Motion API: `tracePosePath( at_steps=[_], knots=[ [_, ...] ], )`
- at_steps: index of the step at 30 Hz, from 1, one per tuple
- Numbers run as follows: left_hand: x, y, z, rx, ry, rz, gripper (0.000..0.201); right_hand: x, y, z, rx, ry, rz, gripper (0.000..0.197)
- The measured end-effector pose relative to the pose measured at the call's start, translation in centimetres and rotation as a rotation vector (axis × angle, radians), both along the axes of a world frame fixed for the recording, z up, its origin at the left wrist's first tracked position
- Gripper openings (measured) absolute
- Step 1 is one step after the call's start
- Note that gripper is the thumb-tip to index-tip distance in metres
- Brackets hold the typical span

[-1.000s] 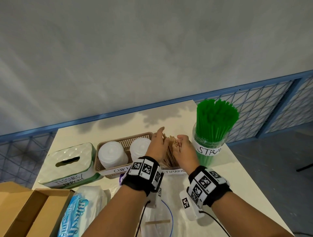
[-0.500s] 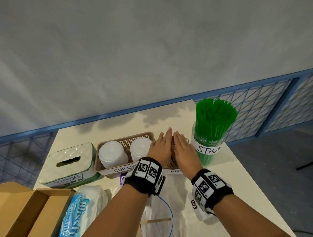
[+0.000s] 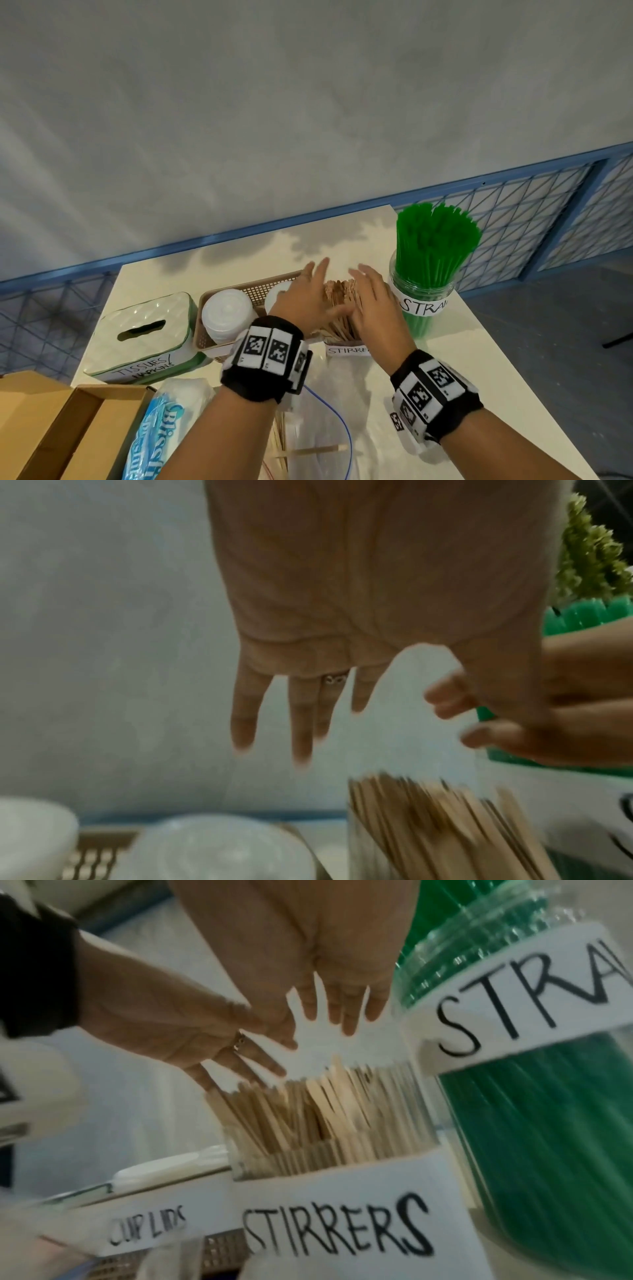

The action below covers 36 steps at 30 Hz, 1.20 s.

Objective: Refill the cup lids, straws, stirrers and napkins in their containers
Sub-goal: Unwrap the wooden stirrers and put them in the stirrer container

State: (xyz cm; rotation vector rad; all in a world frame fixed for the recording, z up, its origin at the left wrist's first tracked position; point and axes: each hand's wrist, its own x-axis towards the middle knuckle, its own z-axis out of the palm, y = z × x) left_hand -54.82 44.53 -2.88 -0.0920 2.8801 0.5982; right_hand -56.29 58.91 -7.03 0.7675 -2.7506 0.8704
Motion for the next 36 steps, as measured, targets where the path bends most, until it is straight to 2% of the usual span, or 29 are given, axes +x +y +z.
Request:
tracePosePath(
  at_steps=[1, 3, 5, 7, 10, 14, 19, 24, 27, 30, 33, 36],
  knots=[
    [0.6, -0.6, 0.5, 0.01, 0.0, 0.013, 0.09, 0.5, 0.2, 0.2, -0.066, 0.044, 0.037, 0.04],
    [1.9, -1.1, 1.0, -0.069, -0.062, -0.003, 0.088, 1.4, 0.5, 0.5, -0.035, -0.04, 0.126, 0.026],
    [2.7, -0.8, 0.7, -0.131, -0.119, 0.005, 0.077, 1.8, 0.6, 0.0, 0.1, -0.221, 0.175, 0.03],
    [2.9, -0.3, 0.1, -0.109, -0.111, 0.048, 0.062, 1.6, 0.4, -0.8, 0.182, -0.299, 0.166, 0.037],
    [2.8, 0.2, -0.8, -0.054, -0.059, 0.129, 0.051, 1.2, -0.3, -1.7, 0.261, -0.355, 0.145, 0.044],
    [2.6, 0.7, -1.8, 0.041, 0.047, 0.205, 0.035, 0.5, -1.2, -2.7, 0.275, -0.368, 0.11, 0.043],
    [1.9, 1.0, -2.0, 0.015, 0.098, 0.194, 0.022, 0.1, -1.1, -2.7, 0.195, -0.35, 0.131, 0.024],
    [1.2, 1.3, -1.7, 0.006, 0.13, 0.193, 0.015, -0.1, -0.4, -2.2, 0.04, -0.378, 0.147, 0.026],
    [0.8, 1.8, -1.3, 0.036, 0.191, 0.198, 0.023, -0.2, -0.2, -1.7, -0.025, -0.365, 0.109, 0.021],
    [-0.1, 2.4, -0.9, 0.09, 0.214, 0.21, 0.007, -0.2, -0.1, -1.6, -0.077, -0.35, 0.035, 0.018],
    [-0.6, 2.4, -1.3, 0.056, 0.167, 0.201, 0.009, -0.2, -0.4, -1.3, -0.005, -0.379, 0.043, 0.018],
    [-0.4, 2.3, -1.7, 0.044, 0.159, 0.214, 0.012, -0.1, -0.3, -1.0, -0.084, -0.374, 0.042, 0.034]
  ],
)
